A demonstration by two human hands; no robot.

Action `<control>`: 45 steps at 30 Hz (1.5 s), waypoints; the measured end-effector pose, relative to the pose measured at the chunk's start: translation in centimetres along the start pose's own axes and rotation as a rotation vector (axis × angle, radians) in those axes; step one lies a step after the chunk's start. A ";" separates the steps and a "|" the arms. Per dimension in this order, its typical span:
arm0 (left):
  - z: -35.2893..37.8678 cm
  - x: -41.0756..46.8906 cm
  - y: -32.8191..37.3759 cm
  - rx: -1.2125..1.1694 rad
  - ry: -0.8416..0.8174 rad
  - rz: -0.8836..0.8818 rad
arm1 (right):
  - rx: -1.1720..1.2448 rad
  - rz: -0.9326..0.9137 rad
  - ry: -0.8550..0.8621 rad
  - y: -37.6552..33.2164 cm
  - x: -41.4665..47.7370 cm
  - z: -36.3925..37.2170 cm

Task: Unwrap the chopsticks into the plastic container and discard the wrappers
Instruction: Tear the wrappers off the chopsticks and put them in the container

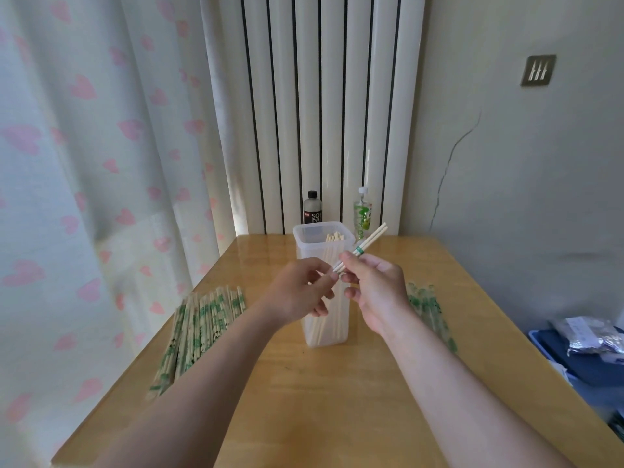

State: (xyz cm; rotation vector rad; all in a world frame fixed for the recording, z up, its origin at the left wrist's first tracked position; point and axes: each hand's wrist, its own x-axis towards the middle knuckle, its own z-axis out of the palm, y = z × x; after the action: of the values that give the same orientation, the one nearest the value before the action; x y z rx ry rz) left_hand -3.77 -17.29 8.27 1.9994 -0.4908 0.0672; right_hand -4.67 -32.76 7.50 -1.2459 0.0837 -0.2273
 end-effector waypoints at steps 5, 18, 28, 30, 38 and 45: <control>-0.7 0.0 -0.6 0.075 0.003 0.051 | 0.172 0.005 0.019 -1.9 0.4 -1.4; -5.5 0.5 -1.8 -0.229 0.556 -0.166 | 0.371 -0.057 0.469 -2.7 1.3 -5.0; -5.4 0.6 0.0 -0.406 0.527 -0.142 | 0.359 -0.277 0.465 -7.4 3.2 -2.4; -5.6 0.5 0.0 -0.407 0.526 -0.135 | 0.279 -0.358 0.465 -8.7 3.7 -1.7; -5.1 -0.2 -0.3 -0.395 0.478 -0.141 | -0.415 -0.607 0.330 -6.4 4.8 1.5; -4.9 -1.0 -0.3 -0.338 0.378 -0.120 | -0.700 -0.429 0.125 -4.3 4.8 2.2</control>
State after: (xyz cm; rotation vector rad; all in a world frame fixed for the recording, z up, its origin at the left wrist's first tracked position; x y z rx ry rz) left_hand -3.72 -12.65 10.01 1.6293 -0.1275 0.2648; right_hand -0.09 -33.11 12.59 -1.9417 -0.0008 -0.6901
